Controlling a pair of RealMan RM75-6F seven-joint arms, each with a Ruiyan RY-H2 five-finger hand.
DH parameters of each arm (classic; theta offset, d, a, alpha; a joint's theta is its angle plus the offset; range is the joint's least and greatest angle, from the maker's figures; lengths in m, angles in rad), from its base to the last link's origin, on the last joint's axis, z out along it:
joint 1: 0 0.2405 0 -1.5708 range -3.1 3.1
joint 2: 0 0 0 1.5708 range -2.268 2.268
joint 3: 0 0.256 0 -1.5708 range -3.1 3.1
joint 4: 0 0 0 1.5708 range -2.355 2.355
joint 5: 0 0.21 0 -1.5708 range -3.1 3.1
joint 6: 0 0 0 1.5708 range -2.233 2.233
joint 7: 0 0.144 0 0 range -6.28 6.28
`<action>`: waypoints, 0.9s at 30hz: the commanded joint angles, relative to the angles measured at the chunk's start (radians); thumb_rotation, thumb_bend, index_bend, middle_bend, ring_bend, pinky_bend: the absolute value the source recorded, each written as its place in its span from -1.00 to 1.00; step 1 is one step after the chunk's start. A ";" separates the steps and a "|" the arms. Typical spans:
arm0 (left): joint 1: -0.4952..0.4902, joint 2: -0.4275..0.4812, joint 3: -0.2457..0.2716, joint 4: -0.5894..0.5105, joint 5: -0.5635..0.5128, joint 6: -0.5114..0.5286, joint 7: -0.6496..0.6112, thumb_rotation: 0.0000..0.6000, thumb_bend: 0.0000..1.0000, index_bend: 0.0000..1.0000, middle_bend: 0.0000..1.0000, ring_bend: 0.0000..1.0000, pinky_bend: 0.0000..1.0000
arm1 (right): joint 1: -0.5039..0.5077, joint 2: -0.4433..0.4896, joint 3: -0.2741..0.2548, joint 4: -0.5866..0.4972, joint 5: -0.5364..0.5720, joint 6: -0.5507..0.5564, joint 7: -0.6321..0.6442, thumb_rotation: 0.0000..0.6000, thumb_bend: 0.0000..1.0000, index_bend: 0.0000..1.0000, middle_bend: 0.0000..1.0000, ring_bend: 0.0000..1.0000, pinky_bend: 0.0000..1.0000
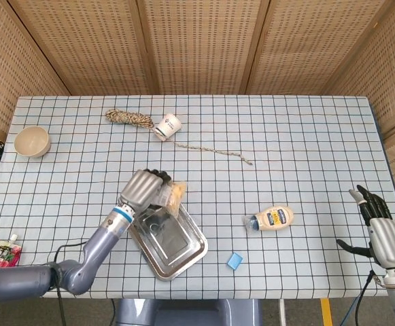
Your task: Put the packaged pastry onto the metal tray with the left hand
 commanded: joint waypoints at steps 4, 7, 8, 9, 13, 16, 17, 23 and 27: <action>0.044 0.080 0.136 -0.125 0.156 -0.029 -0.020 1.00 -0.24 0.04 -0.54 -0.44 -0.26 | -0.004 0.005 -0.004 -0.009 -0.013 0.010 0.001 1.00 -0.92 -0.97 -1.00 -1.00 -1.00; 0.040 0.093 0.163 -0.138 0.149 -0.055 0.012 1.00 -0.55 -0.48 -0.96 -0.89 -0.71 | -0.008 0.010 -0.005 -0.013 -0.019 0.021 0.007 1.00 -0.91 -0.97 -1.00 -1.00 -1.00; 0.039 0.100 0.169 -0.146 0.139 -0.060 0.028 1.00 -0.66 -0.69 -1.00 -0.98 -0.86 | -0.010 0.011 -0.005 -0.014 -0.022 0.026 0.009 1.00 -0.91 -0.97 -1.00 -1.00 -1.00; 0.040 0.107 0.174 -0.156 0.129 -0.058 0.046 1.00 -0.72 -0.81 -1.00 -1.00 -0.94 | -0.013 0.014 -0.005 -0.017 -0.027 0.032 0.011 1.00 -0.91 -0.97 -1.00 -1.00 -1.00; 0.057 0.120 0.174 -0.184 0.123 -0.016 0.069 1.00 -0.82 -1.00 -1.00 -1.00 -1.00 | -0.019 0.020 -0.009 -0.025 -0.041 0.048 0.014 1.00 -0.92 -0.97 -1.00 -1.00 -1.00; 0.080 0.141 0.177 -0.214 0.138 0.021 0.059 1.00 -0.82 -1.00 -1.00 -1.00 -1.00 | -0.025 0.025 -0.014 -0.032 -0.056 0.062 0.013 1.00 -0.91 -0.97 -1.00 -1.00 -1.00; 0.093 0.154 0.180 -0.227 0.149 0.041 0.053 1.00 -0.82 -1.00 -1.00 -1.00 -1.00 | -0.027 0.026 -0.016 -0.035 -0.063 0.068 0.011 1.00 -0.91 -0.97 -1.00 -1.00 -1.00; 0.200 0.218 0.234 -0.259 0.278 0.210 0.050 1.00 -0.82 -1.00 -1.00 -1.00 -1.00 | -0.031 0.029 -0.027 -0.042 -0.076 0.068 -0.003 1.00 -0.91 -0.97 -1.00 -1.00 -1.00; 0.341 0.269 0.314 -0.244 0.398 0.415 0.102 1.00 -0.82 -1.00 -1.00 -1.00 -1.00 | -0.027 0.033 -0.027 -0.059 -0.060 0.050 -0.027 1.00 -0.92 -0.97 -1.00 -1.00 -1.00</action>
